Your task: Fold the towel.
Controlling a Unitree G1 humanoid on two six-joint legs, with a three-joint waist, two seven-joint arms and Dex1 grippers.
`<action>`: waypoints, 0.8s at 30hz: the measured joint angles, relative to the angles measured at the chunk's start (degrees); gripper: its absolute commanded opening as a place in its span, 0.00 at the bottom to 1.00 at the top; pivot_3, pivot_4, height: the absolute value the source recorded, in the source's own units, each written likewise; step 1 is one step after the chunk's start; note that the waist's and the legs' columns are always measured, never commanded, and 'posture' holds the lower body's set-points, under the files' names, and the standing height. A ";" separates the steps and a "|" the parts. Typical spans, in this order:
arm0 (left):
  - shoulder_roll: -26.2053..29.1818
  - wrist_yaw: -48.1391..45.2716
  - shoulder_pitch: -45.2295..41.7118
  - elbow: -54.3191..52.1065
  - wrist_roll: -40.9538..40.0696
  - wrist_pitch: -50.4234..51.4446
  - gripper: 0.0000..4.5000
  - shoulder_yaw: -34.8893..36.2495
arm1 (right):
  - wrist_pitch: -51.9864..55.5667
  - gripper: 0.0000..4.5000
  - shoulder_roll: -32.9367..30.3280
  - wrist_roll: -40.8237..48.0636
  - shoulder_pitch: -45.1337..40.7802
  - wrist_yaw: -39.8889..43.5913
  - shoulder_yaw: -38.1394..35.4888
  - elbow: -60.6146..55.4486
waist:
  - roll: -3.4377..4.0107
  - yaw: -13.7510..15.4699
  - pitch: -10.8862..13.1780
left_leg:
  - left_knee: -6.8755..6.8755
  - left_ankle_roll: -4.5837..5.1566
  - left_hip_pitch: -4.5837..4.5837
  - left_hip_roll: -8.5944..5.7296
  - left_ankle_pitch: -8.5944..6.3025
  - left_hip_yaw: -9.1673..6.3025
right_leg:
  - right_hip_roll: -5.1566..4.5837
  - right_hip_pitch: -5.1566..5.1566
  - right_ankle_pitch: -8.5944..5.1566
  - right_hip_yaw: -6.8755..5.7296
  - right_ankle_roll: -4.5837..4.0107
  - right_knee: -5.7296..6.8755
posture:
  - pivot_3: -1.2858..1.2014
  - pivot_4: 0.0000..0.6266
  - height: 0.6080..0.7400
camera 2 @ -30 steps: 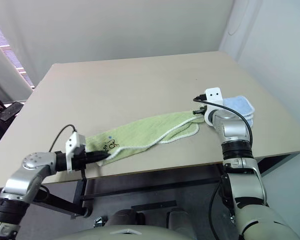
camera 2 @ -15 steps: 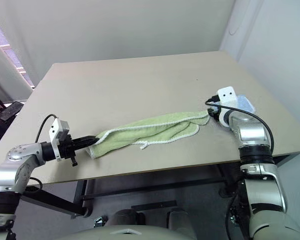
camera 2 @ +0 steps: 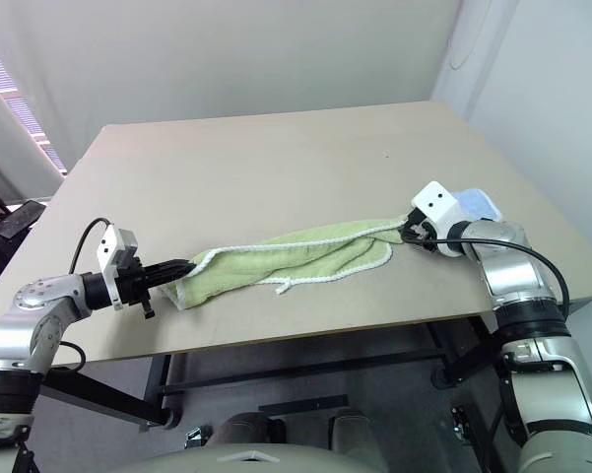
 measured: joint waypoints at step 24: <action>0.02 1.41 0.45 -2.33 0.13 1.14 0.00 0.91 | -19.30 0.18 5.96 -13.34 -13.00 -7.68 7.30 27.80 | 0.00 -0.33 0.00 | -0.01 -0.05 0.02 -0.02 0.03 0.00 | 0.06 0.00 0.02 0.00 0.03 0.04 | 0.52 0.00 0.97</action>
